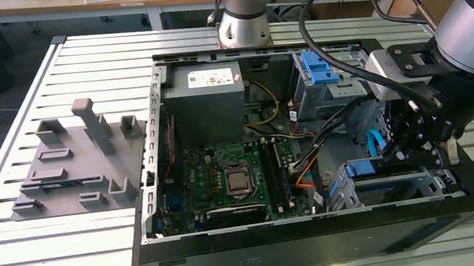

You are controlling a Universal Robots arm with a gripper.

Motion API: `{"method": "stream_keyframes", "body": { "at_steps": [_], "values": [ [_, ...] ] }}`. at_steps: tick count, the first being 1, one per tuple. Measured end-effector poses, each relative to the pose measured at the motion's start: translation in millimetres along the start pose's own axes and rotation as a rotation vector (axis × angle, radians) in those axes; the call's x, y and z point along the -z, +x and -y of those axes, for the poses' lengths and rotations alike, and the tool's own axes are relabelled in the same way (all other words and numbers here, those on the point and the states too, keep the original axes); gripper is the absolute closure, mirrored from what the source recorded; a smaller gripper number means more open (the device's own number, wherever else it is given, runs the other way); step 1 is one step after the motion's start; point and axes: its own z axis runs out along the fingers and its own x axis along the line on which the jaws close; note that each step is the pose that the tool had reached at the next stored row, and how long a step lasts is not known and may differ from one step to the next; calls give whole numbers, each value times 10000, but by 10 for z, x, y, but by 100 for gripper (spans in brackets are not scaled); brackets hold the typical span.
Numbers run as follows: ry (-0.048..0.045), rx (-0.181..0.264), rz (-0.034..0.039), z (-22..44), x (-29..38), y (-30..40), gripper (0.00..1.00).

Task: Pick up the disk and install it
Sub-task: 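Insert the second disk wire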

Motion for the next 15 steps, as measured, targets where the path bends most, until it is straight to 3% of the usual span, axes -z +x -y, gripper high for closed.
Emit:
{"method": "stream_keyframes", "body": {
  "at_steps": [15],
  "values": [
    [-1, -1, 0, 7, -29, 1, 84]
  ]
}}
